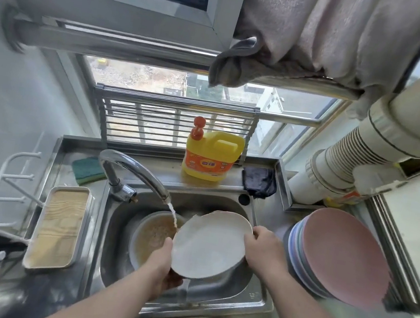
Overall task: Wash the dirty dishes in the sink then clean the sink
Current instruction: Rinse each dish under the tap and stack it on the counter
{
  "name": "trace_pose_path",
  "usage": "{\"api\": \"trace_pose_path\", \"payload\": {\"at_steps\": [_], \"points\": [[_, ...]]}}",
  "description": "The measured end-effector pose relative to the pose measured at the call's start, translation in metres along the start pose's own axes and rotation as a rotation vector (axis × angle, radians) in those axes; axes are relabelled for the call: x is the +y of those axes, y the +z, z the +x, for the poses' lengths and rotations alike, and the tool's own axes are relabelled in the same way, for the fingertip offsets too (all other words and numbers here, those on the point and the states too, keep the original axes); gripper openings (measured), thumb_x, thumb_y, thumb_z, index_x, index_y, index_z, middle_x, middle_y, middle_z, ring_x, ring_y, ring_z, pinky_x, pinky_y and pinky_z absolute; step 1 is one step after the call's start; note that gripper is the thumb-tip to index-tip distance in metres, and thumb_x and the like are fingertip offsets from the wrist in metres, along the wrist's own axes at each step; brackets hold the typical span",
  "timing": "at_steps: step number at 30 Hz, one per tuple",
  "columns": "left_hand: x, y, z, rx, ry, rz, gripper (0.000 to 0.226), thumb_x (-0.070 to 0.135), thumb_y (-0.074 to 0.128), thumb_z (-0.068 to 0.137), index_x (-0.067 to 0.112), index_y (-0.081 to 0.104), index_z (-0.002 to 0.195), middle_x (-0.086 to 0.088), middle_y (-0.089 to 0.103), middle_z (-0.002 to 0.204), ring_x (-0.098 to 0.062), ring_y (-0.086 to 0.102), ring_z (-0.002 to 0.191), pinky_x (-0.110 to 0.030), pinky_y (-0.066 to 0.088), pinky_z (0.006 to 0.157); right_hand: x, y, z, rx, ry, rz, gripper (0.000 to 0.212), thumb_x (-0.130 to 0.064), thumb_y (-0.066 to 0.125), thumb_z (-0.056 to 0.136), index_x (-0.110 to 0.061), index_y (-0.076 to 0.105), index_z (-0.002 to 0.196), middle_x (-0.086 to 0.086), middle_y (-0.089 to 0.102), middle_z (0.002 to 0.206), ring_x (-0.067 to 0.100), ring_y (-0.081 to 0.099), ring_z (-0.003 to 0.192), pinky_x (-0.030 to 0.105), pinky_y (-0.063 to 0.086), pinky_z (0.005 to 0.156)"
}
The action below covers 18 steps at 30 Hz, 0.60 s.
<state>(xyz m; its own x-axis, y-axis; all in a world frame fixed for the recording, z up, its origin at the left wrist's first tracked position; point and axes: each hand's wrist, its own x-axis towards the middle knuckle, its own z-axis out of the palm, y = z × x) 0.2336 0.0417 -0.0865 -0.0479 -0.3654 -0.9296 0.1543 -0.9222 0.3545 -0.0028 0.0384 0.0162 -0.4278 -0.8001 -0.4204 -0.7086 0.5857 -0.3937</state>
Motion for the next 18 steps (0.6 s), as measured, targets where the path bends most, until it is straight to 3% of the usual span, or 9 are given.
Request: {"api": "trace_pose_path", "payload": {"at_steps": [2,4,7,10,13,15,16,18], "points": [[0.001,-0.004,0.002,-0.009,0.003,0.003,0.038,0.043,0.053,0.105,0.012,0.072,0.115,-0.015,0.081,0.09,-0.032,0.077,0.071,-0.04,0.062,0.065,-0.001,-0.001,-0.005,-0.008,0.05,0.009,0.031,-0.033,0.048,0.09,-0.013,0.057,0.068,-0.004,0.062,0.052,0.003,0.06,0.056,0.029,0.037,0.049],[0.003,-0.01,0.003,-0.011,-0.01,-0.008,0.031,0.03,0.051,0.103,0.008,0.069,0.117,-0.017,0.08,0.089,-0.033,0.076,0.068,-0.04,0.062,0.064,-0.005,0.002,-0.01,-0.072,0.102,0.077,0.03,-0.032,0.048,0.087,-0.014,0.057,0.065,-0.01,0.061,0.045,-0.003,0.06,0.046,0.025,0.036,0.044],[0.011,-0.021,-0.003,-0.025,-0.016,-0.068,0.032,0.022,0.046,0.102,0.001,0.067,0.116,-0.014,0.073,0.075,-0.025,0.067,0.054,-0.034,0.057,0.054,-0.009,0.01,-0.016,-0.135,0.196,0.307,0.024,-0.024,0.049,0.083,-0.013,0.056,0.062,0.0,0.063,0.048,0.017,0.061,0.038,0.028,0.049,0.045],[0.021,-0.033,-0.014,-0.032,0.007,-0.135,0.029,0.021,0.045,0.1,0.002,0.066,0.109,-0.01,0.064,0.063,-0.019,0.057,0.043,-0.031,0.053,0.048,-0.01,0.023,-0.015,-0.215,0.275,0.441,0.024,-0.016,0.047,0.082,-0.002,0.064,0.075,0.017,0.069,0.062,0.027,0.058,0.041,0.031,0.051,0.048],[0.031,-0.044,-0.029,-0.016,0.112,-0.087,0.033,0.027,0.046,0.102,0.006,0.069,0.111,-0.011,0.069,0.071,-0.026,0.062,0.061,-0.033,0.055,0.052,-0.007,0.042,-0.01,-0.279,0.292,0.433,0.029,-0.014,0.041,0.082,-0.004,0.069,0.083,0.018,0.072,0.067,0.029,0.06,0.045,0.033,0.052,0.052],[0.035,-0.049,-0.039,0.05,0.279,0.002,0.034,0.035,0.047,0.099,0.02,0.074,0.113,-0.012,0.077,0.098,-0.034,0.07,0.089,-0.045,0.063,0.07,-0.008,0.056,-0.01,-0.316,0.285,0.435,0.029,-0.012,0.04,0.081,-0.01,0.069,0.082,0.017,0.071,0.076,0.029,0.059,0.05,0.034,0.05,0.052],[0.037,-0.053,-0.045,0.083,0.393,0.076,0.035,0.04,0.047,0.096,0.029,0.075,0.114,-0.006,0.078,0.107,-0.033,0.07,0.1,-0.051,0.063,0.081,-0.01,0.063,-0.01,-0.332,0.275,0.439,0.028,-0.012,0.041,0.082,-0.012,0.07,0.083,0.017,0.071,0.082,0.029,0.058,0.053,0.033,0.049,0.052],[0.039,-0.06,-0.059,0.117,0.588,0.221,0.042,0.044,0.046,0.089,0.045,0.071,0.124,0.011,0.076,0.111,-0.022,0.07,0.107,-0.05,0.061,0.089,-0.015,0.076,-0.011,-0.357,0.257,0.436,0.027,-0.014,0.045,0.087,-0.02,0.07,0.092,0.015,0.073,0.092,0.03,0.062,0.06,0.031,0.048,0.05]]}}
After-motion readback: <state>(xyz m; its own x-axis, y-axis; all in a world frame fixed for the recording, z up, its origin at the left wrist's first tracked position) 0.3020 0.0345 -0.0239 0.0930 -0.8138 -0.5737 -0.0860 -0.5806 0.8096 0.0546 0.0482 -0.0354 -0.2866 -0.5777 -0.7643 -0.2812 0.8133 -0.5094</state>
